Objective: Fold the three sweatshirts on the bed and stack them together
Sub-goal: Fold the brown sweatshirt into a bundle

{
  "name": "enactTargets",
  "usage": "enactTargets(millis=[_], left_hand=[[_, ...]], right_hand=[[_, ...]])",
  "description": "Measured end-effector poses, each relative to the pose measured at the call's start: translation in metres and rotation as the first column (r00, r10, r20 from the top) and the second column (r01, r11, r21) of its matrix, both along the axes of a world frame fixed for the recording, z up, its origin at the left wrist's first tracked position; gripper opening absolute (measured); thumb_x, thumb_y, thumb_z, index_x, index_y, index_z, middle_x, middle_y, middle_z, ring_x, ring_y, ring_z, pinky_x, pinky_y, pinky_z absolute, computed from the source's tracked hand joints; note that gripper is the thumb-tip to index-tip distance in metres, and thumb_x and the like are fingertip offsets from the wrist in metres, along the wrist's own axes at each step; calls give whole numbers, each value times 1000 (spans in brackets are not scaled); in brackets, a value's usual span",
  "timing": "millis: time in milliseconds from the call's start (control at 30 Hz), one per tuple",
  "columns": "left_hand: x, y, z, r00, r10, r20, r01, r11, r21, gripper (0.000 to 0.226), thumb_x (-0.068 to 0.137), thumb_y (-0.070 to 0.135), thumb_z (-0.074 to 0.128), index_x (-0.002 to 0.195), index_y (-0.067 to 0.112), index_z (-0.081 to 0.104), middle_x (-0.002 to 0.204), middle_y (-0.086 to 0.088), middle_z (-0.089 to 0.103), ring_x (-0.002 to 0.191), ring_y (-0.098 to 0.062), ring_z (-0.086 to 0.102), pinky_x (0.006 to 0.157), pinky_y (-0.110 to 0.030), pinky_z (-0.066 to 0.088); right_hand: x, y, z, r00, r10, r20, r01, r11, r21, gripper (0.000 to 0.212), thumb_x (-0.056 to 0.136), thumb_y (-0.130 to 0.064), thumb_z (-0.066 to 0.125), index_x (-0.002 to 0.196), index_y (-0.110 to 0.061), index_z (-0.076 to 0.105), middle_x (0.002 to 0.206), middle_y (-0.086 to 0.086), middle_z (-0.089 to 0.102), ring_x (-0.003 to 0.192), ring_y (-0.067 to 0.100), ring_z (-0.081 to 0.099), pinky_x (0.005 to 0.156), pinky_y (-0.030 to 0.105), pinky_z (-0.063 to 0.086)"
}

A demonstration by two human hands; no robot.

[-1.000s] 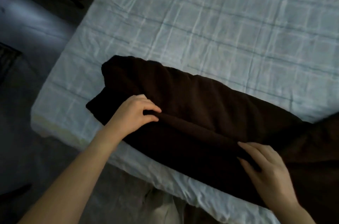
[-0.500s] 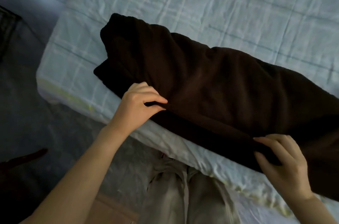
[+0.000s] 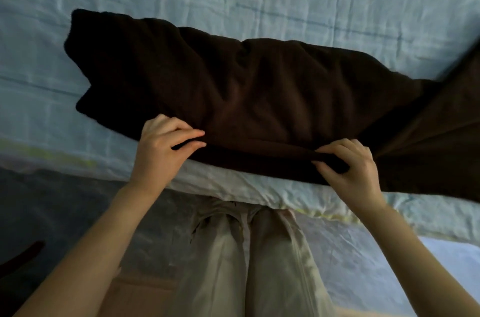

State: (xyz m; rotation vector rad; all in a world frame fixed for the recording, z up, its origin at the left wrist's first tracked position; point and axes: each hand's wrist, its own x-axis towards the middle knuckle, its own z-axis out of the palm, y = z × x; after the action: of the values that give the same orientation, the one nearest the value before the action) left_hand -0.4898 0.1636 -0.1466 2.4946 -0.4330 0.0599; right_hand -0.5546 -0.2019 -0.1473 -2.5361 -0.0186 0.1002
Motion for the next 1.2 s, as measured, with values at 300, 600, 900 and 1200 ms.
enactTargets(millis=[300, 600, 900, 1200], left_hand=[[3, -19, 47, 981, -157, -117, 182, 951, 249, 16, 87, 26, 71, 93, 13, 79, 86, 2, 70, 81, -20, 60, 69, -37, 50], [69, -83, -24, 936, -334, -112, 338, 761, 554, 60, 103, 47, 33, 157, 25, 16, 165, 0, 9, 152, -28, 9, 122, -51, 5], [73, -94, -9, 946, -293, -141, 323, 800, 505, 53, 92, 37, 40, 140, 20, 53, 156, -5, 37, 136, -34, 40, 112, -54, 26], [68, -305, 27, 912, -408, -44, 399, 908, -128, 27, 91, 7, 63, 116, 10, 70, 120, -2, 64, 115, -17, 54, 104, -26, 40]], right_hand=[[1, 22, 33, 997, 66, -35, -71, 986, -148, 38, 94, -37, 51, 118, -14, 70, 107, 0, 65, 96, 22, 59, 83, 34, 41], [72, 55, -30, 995, -98, -30, 77, 909, -410, 59, 101, -47, 35, 157, -40, 18, 165, -2, 22, 153, 27, 13, 120, 61, 8], [75, 25, -19, 998, -1, 69, 28, 920, -390, 57, 99, -40, 43, 155, -33, 33, 160, -1, 35, 149, 26, 27, 119, 53, 22], [109, -215, 35, 978, 41, -204, -116, 920, -373, 47, 100, -37, 50, 145, -26, 49, 144, -1, 54, 151, 21, 23, 124, 49, 7]])
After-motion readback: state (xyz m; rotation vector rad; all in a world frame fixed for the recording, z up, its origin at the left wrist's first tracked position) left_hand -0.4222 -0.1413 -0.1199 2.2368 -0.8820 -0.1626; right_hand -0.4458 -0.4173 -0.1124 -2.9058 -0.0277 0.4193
